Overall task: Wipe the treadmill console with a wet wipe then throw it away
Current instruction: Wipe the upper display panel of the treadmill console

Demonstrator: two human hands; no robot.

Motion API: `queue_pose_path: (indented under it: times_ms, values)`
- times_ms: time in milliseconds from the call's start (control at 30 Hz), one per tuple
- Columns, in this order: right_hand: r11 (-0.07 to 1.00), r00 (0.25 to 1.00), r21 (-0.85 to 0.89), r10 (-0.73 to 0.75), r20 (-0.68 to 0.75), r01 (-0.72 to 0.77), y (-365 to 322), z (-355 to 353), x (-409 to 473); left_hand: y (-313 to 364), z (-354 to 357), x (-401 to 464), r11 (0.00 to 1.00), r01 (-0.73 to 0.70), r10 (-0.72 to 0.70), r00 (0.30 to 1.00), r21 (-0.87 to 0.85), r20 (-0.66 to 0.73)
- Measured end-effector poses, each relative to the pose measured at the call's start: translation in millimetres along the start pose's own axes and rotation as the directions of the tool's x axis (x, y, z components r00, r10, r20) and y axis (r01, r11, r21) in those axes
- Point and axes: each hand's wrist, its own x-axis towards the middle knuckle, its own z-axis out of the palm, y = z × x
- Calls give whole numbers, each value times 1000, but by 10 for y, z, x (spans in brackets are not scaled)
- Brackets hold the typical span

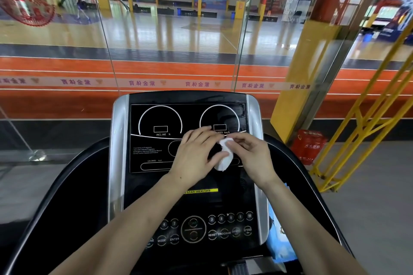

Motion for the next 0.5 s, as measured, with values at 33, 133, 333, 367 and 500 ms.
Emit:
queue_pose_path:
  times_ms: [33, 133, 333, 367, 500]
  values:
    - [1000, 1000, 1, -5, 8, 5, -9, -11, -11, 20, 9, 5, 1000, 7, -6, 1000, -19, 3]
    - [994, 998, -89, -60, 26, 62, 15, -51, -25, 88, 17, 22, 995, 41, -43, 999, -93, -24]
    - [1000, 997, 14, -14, 75, 13, 80, -91, -143, 151, -5, 88, 884, 269, -295, 955, -384, -12]
    - [1000, 998, 19, -25, 53, 24, 84, -67, -157, 153, 8, 98, 872, 276, -302, 953, -405, 1]
    - [999, 993, 24, -28, -111, 31, -9, -26, -33, 164, 37, 119, 890, 237, -268, 963, -389, -27]
